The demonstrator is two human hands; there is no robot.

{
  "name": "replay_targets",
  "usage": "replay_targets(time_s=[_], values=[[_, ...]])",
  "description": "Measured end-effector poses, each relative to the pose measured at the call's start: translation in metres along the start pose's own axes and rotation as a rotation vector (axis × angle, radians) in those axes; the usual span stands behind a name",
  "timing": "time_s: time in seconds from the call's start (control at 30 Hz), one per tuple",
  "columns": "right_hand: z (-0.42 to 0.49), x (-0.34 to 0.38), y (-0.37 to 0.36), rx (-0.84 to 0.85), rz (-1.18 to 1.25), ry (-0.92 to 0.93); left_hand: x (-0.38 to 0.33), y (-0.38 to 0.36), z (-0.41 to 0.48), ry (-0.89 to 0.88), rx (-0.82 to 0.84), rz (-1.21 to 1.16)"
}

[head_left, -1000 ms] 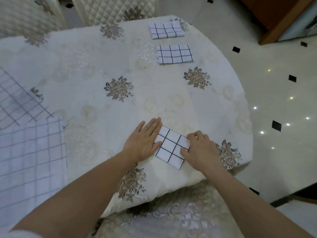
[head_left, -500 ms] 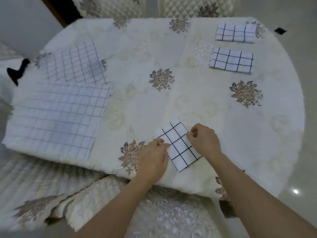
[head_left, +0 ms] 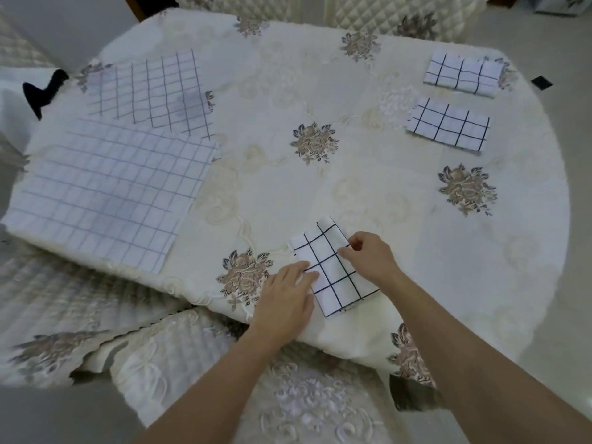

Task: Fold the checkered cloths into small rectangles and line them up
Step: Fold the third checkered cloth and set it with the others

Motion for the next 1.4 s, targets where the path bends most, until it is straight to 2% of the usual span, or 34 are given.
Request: replay_targets(time_s=[0.07,0.17,0.23,0.3,0.33,0.4,0.57,0.7,0.87,1.07,1.17,1.4], values=[[-0.004,0.002,-0.003,0.036,0.101,0.006,0.009,0.003,-0.001,0.099,-0.020,-0.211],[-0.016,0.007,-0.002,0.051,0.275,-0.016,0.038,0.006,-0.002,0.390,-0.060,-0.541],[-0.028,0.015,0.003,0.025,0.367,-0.014,0.056,-0.002,-0.004,0.670,0.022,-0.818],[-0.040,0.025,0.008,0.006,0.486,-0.011,0.047,-0.007,-0.006,0.901,0.143,-1.259],[-0.047,0.029,0.008,0.006,0.568,-0.019,0.037,-0.005,-0.007,0.959,0.195,-1.438],[-0.063,0.038,0.007,0.018,0.697,-0.045,0.027,0.012,-0.005,0.945,0.248,-1.543],[-0.093,0.051,0.009,-0.047,0.743,-0.025,0.026,0.054,-0.002,0.794,0.222,-1.510],[-0.111,0.049,0.000,-0.065,0.732,-0.016,0.037,0.087,0.002,0.561,0.025,-1.165],[-0.130,0.045,-0.006,-0.165,0.750,0.012,0.033,0.110,-0.008,0.454,-0.090,-0.944],[-0.150,0.047,0.010,-0.374,0.514,0.178,0.017,0.118,-0.015,0.382,-0.129,-0.824],[-0.161,0.037,0.022,-0.473,0.436,0.174,0.000,0.117,-0.014,0.314,-0.134,-0.794],[-0.210,-0.014,0.066,-0.772,0.392,0.076,-0.073,0.100,-0.003,0.108,-0.007,-0.794]])
Point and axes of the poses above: each hand's wrist, its own z-axis towards the middle knuckle, its own y-axis out of the back of the hand, x = y × z, the point moved 10 cm from there along z, towards the middle knuckle, and after that the axes turned 12 degrees about z, right-handed, at the moved point
